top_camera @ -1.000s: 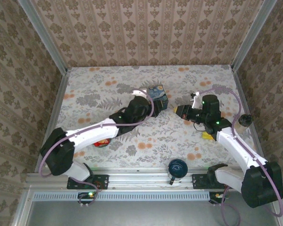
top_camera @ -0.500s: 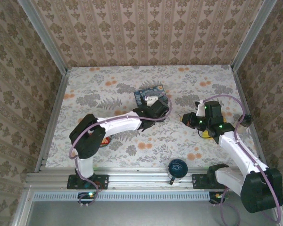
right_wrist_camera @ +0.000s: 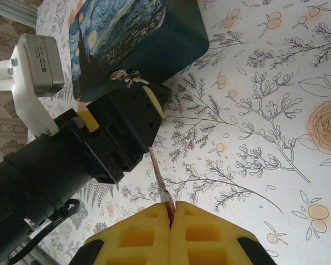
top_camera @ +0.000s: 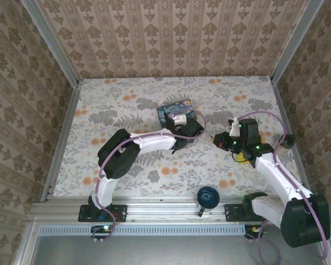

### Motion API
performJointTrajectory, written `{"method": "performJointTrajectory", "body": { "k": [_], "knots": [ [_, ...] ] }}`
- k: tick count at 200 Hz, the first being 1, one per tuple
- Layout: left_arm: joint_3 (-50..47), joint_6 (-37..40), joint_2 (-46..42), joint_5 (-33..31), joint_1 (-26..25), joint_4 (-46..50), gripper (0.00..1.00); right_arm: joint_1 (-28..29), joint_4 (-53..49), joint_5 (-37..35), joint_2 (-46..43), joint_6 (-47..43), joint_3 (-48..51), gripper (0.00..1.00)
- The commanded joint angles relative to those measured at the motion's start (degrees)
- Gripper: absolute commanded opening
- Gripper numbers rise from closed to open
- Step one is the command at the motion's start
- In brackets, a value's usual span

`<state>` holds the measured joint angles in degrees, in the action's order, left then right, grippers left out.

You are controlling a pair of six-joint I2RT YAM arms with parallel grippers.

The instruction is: Unlock the padlock with the key

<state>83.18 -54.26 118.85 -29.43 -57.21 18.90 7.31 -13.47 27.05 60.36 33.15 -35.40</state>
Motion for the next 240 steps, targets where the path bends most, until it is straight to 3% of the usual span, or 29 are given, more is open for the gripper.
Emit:
{"method": "performJointTrajectory", "body": {
  "k": [1,105,174,240],
  "knots": [
    [2.3,-3.1,1.8,-2.5,1.0,1.6,0.64,-0.4,1.0,-1.1,0.3,-0.6,-0.8,0.0],
    [7.9,-1.2,6.2,-7.7,2.8,6.2,0.63,-0.5,3.5,0.2,2.3,-0.7,-0.7,0.0],
    [4.9,4.7,5.2,-2.8,2.7,-1.8,0.58,-0.5,5.5,0.8,3.3,0.1,-0.2,0.0],
    [6.4,4.8,7.2,-2.0,3.5,-1.2,0.55,-0.6,5.5,0.6,2.7,0.2,-0.1,0.0]
  ]
}}
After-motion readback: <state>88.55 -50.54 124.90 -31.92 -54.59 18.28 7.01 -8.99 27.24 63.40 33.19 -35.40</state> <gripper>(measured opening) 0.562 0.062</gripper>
